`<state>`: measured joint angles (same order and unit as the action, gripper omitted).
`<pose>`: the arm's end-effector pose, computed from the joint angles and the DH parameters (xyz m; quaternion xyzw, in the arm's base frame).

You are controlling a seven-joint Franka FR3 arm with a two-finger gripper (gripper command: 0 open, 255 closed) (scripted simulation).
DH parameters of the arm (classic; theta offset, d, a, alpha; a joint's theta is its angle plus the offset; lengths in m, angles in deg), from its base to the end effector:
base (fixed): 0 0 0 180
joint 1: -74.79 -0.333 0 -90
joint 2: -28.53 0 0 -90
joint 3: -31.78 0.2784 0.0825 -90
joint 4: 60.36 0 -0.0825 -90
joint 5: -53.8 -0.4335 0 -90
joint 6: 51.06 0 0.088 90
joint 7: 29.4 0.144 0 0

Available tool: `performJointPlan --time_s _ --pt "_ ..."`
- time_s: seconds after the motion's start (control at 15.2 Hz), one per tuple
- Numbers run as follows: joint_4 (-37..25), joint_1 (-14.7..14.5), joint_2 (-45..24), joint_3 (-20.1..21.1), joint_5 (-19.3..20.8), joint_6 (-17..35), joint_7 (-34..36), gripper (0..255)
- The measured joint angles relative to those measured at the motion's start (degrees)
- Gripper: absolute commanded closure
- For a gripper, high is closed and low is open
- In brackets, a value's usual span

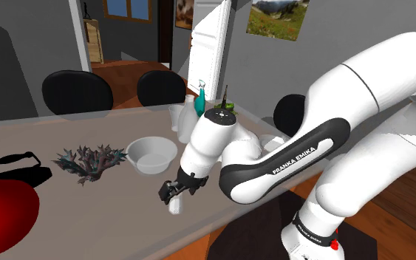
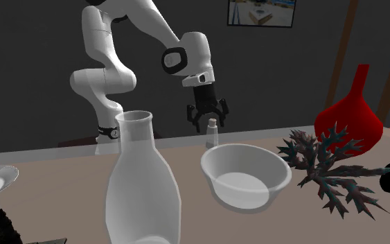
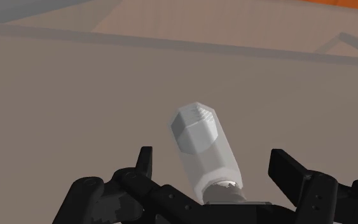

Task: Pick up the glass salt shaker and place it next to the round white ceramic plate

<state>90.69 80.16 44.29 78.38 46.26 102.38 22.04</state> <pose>0.3885 0.2967 0.2252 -0.9807 0.1405 -0.1291 0.0432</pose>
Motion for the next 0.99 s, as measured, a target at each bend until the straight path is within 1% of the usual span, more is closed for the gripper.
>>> performJointPlan --time_s 0.2,0.26,0.92,0.99 --pt "0.0 0.0 0.0 0.0 0.0 0.0 0.0 0" --pt "0.0 0.0 0.0 0.0 0.0 0.0 0.0 255" --pt "0.0 0.0 0.0 0.0 0.0 0.0 0.0 255" --pt "-0.1 -0.3 0.4 -0.3 -0.4 -0.5 -0.3 255"
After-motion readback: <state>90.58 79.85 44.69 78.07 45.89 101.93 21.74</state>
